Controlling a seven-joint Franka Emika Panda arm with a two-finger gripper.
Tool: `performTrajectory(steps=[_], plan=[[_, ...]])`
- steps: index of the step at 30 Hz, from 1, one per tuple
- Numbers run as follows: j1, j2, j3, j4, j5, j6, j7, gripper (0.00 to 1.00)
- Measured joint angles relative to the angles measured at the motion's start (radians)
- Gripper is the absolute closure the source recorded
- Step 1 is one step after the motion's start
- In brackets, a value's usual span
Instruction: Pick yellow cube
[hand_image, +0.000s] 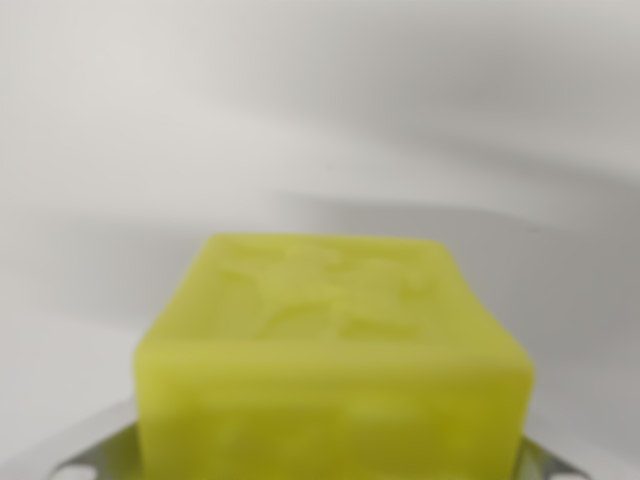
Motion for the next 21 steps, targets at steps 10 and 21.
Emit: performTrajectory(steps=[10,21], plan=[[-0.003,-0.074,0.0,-0.01,-0.014,-0.064,0.01,1.0],[-0.006,-0.153,0.001,-0.015,-0.025,-0.137,0.018,1.0]])
